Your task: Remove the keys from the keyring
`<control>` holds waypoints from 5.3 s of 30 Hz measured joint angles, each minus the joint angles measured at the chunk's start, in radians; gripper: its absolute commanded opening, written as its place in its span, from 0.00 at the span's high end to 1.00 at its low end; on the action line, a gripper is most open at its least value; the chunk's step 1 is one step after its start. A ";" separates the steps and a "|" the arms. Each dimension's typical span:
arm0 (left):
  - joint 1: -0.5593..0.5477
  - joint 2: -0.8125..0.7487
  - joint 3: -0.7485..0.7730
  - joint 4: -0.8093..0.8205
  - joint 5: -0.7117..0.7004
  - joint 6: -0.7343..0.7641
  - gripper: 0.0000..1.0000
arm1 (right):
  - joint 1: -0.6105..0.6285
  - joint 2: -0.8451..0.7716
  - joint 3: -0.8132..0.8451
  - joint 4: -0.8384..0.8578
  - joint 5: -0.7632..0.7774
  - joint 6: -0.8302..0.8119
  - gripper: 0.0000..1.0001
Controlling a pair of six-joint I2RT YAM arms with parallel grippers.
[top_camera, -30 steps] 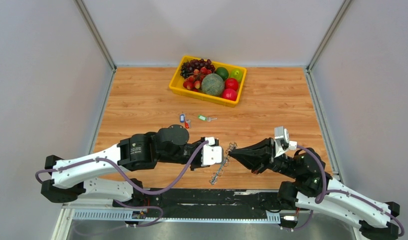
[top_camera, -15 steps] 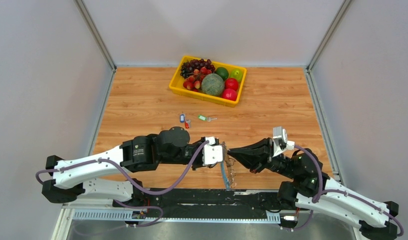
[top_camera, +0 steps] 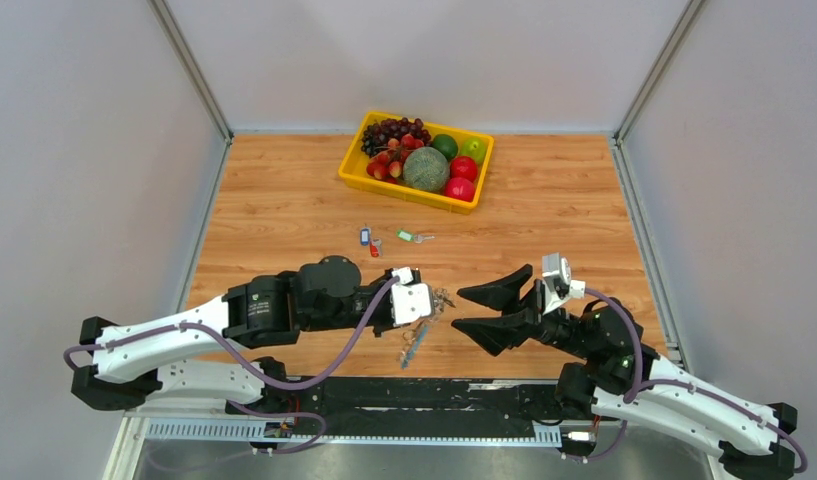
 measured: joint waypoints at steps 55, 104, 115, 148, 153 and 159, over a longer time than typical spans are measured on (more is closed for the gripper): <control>0.000 0.060 0.047 -0.095 0.058 0.017 1.00 | 0.000 0.192 0.147 -0.247 -0.067 -0.156 0.66; -0.003 0.048 0.047 -0.068 0.064 0.020 1.00 | 0.000 0.070 0.128 -0.173 -0.167 -0.079 1.00; -0.008 0.056 0.041 -0.076 0.006 0.037 1.00 | -0.007 0.128 0.128 -0.155 -0.216 -0.076 1.00; -0.008 0.060 0.043 -0.112 -0.085 0.172 1.00 | -0.017 0.243 0.130 -0.134 -0.192 0.017 1.00; -0.008 0.051 0.043 -0.106 -0.074 0.182 1.00 | -0.017 0.243 0.130 -0.135 -0.173 0.023 0.64; -0.006 0.047 0.037 -0.064 -0.067 0.182 1.00 | -0.012 0.232 0.134 -0.166 -0.129 0.027 0.44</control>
